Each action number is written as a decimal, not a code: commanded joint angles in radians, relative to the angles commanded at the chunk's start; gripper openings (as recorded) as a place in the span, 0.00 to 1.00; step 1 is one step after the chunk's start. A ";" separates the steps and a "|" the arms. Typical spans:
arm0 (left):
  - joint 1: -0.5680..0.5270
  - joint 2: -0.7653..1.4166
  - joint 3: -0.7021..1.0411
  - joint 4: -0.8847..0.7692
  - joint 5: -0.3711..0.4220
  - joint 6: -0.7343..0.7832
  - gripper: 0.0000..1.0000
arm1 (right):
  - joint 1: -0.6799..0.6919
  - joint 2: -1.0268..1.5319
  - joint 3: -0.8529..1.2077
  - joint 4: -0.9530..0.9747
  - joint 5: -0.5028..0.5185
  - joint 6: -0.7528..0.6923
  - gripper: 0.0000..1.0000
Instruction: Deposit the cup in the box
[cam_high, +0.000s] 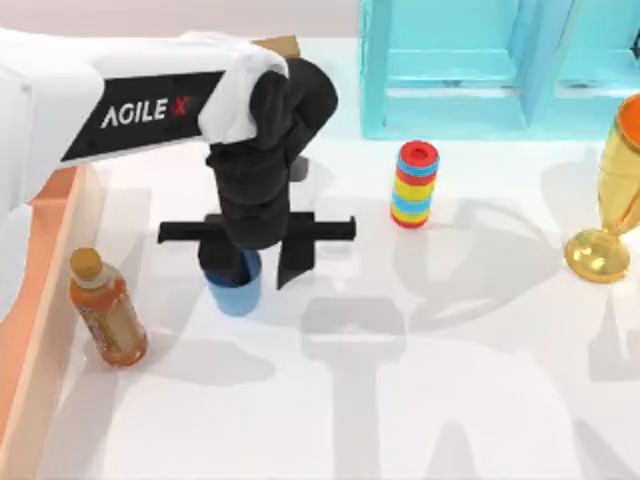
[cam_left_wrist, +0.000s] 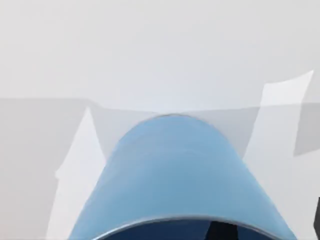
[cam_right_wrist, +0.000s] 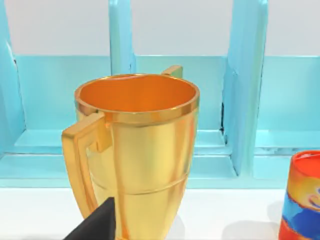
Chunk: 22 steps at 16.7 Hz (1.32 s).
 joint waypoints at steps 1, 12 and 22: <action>0.000 0.000 0.000 0.000 0.000 0.000 0.10 | 0.000 0.000 0.000 0.000 0.000 0.000 1.00; 0.003 -0.003 0.001 -0.001 0.000 0.003 0.00 | 0.000 0.000 0.000 0.000 0.000 0.000 1.00; 0.397 -0.260 0.064 -0.227 0.020 0.406 0.00 | 0.000 0.000 0.000 0.000 0.000 0.000 1.00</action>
